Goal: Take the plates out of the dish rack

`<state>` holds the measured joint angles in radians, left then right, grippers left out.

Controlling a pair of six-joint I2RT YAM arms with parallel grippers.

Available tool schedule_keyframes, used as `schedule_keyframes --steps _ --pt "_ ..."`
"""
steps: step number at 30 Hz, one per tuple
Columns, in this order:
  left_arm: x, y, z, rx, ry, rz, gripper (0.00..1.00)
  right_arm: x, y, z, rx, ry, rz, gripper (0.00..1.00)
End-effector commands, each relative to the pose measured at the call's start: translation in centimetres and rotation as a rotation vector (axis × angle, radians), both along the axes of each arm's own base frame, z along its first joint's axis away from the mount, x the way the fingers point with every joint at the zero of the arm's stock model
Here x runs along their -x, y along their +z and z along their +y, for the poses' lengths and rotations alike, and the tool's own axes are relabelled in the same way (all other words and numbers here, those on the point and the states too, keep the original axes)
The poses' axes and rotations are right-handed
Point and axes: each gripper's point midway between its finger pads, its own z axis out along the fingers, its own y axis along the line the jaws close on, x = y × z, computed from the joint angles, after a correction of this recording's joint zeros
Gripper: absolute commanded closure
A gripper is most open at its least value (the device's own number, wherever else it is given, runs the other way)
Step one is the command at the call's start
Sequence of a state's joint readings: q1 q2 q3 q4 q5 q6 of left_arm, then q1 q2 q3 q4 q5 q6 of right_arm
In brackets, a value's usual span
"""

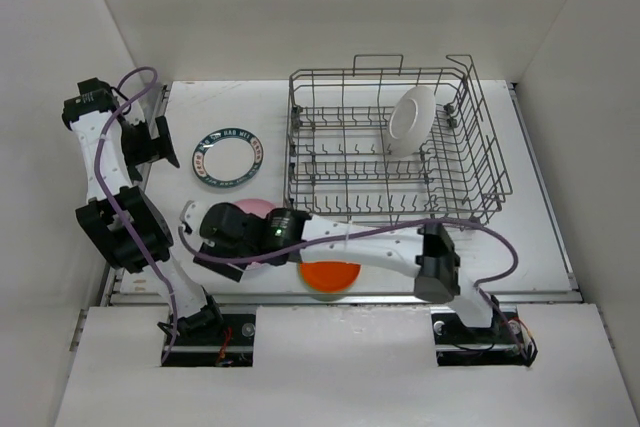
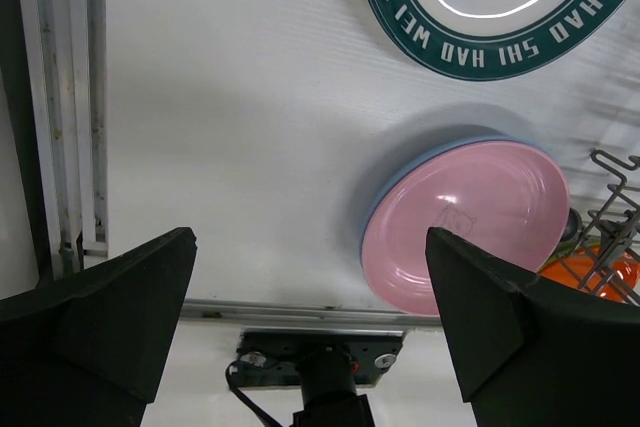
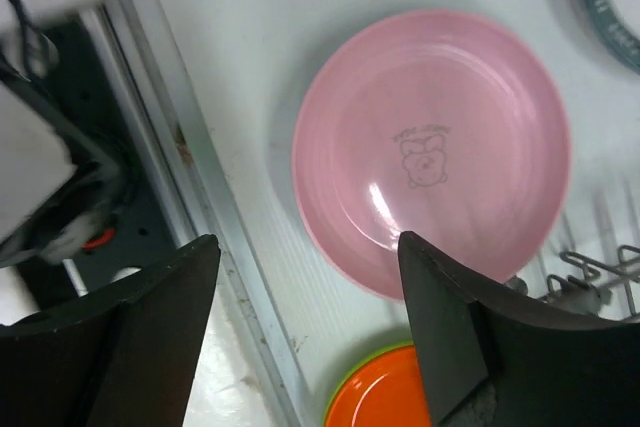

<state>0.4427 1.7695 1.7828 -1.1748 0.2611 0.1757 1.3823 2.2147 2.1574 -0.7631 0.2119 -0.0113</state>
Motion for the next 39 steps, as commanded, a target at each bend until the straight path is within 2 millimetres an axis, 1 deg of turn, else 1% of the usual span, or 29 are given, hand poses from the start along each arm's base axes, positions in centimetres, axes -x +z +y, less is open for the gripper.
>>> schedule_keyframes --steps 1,4,5,6,7,8,9,10,11,12,13,14,15,18,19,21,22,24,25,26,28,29,30,32,34,35,36,38,39 --pt "0.5 2.6 -0.4 -0.014 -0.011 -0.052 0.01 -2.4 7.9 -2.5 -0.181 -0.132 0.02 0.22" --pt "0.6 3.0 -0.6 -0.011 -0.014 -0.066 0.01 -3.9 10.4 -4.7 -0.27 -0.21 0.143 0.22" --pt "0.4 3.2 -0.5 -0.014 -0.014 -0.074 0.01 -6.0 11.9 -7.0 -0.308 -0.274 0.158 0.22" --pt "0.5 3.5 -0.7 -0.007 -0.017 -0.078 0.01 -8.2 12.1 -8.9 -0.332 -0.351 0.201 0.22" --pt "0.5 3.5 -0.7 -0.007 -0.017 -0.078 0.01 -7.9 13.6 -9.3 -0.373 -0.363 0.21 0.22" --pt "0.2 3.9 -0.8 -0.003 -0.02 -0.093 0.01 -10.5 13.7 -11.6 -0.39 -0.441 0.23 0.22" --pt "0.3 4.1 -0.8 -0.003 -0.02 -0.093 0.01 -11.4 16.0 -13.8 -0.45 -0.488 0.224 0.22" --pt "0.2 4.1 -1.0 0.006 -0.024 -0.098 0.01 -12.6 16.7 -15.3 -0.488 -0.549 0.251 0.2" --pt "0.2 4.1 -1.0 0.006 -0.024 -0.098 0.01 -15.7 16.6 -18.6 -0.507 -0.659 0.244 0.2" --pt "0.2 4.1 -1.0 0.006 -0.024 -0.098 0.01 -16.8 18.1 -21.0 -0.555 -0.714 0.231 0.19" --pt "0.2 4.1 -1.0 0.006 -0.024 -0.098 0.01 -18.2 18.4 -23.1 -0.586 -0.791 0.23 0.19" --pt "0.2 4.2 -1.1 0.014 -0.026 -0.101 0.01 -19.5 18.2 -25.3 -0.587 -0.867 0.225 0.18" --pt "0.2 4.2 -1.1 0.014 -0.026 -0.101 0.01 -22.1 18.4 -29.2 -0.607 -0.984 0.199 0.18" --pt "0.3 4.2 -1.4 0.026 -0.029 -0.097 0.01 -24.8 18.6 -34.3 -0.642 -1.12 0.179 0.18" --pt "0.3 4.2 -1.4 0.026 -0.029 -0.097 0.01 -26.1 18.6 -37.0 -0.655 -1.18 0.166 0.18" --pt "0.5 3.8 -1.3 0.019 -0.034 -0.084 0.01 -27.3 17.2 -39.5 -0.633 -1.245 0.187 0.18" --pt "0.8 3.9 -1.4 0.018 -0.034 -0.084 0.01 -28.3 16.9 -41.9 -0.643 -1.306 0.186 0.18" --pt "1.3 3.6 -1.2 0.0 -0.038 -0.071 0.01 -29.0 15.4 -43.9 -0.636 -1.361 0.213 0.18" --pt "1.4 3.6 -1.2 -0.003 -0.038 -0.076 0.01 -29.9 14.6 -45.4 -0.64 -1.39 0.228 0.18" --pt "1.5 3.9 -1.3 -0.01 -0.046 -0.085 0.01 -30.5 13.2 -46.1 -0.622 -1.415 0.242 0.18" --pt "1.8 3.5 -1.2 -0.016 -0.052 -0.071 0.01 -31.3 11.9 -46.6 -0.598 -1.418 0.238 0.18" --pt "1.9 3.2 -1.2 -0.011 -0.052 -0.062 0.01 -31.7 9.9 -46.6 -0.557 -1.393 0.27 0.18" --pt "1.9 3.2 -1.2 -0.011 -0.052 -0.062 0.01 -31.7 8.8 -46.3 -0.542 -1.388 0.3 0.18" --pt "1.9 3.2 -1.2 -0.011 -0.052 -0.062 0.01 -32.0 6.7 -45.5 -0.512 -1.34 0.342 0.22" --pt "2.0 3.0 -1.3 -0.007 -0.052 -0.054 0.01 -32.2 4.6 -45.5 -0.488 -1.35 0.366 0.25" --pt "2.0 3.0 -1.3 -0.007 -0.052 -0.054 0.01 -32.6 4.3 -45.5 -0.495 -1.339 0.349 0.27" --pt "2.0 3.0 -1.3 -0.007 -0.052 -0.054 0.01 -32.5 2.9 -45.3 -0.48 -1.339 0.376 0.33" --pt "2.1 2.8 -1.5 0.005 -0.055 -0.049 0.01 -32.6 2.9 -44.8 -0.493 -1.301 0.378 0.45" --pt "2.1 2.8 -1.5 0.005 -0.055 -0.049 0.01 -32.8 2.4 -44.3 -0.496 -1.268 0.389 0.57"
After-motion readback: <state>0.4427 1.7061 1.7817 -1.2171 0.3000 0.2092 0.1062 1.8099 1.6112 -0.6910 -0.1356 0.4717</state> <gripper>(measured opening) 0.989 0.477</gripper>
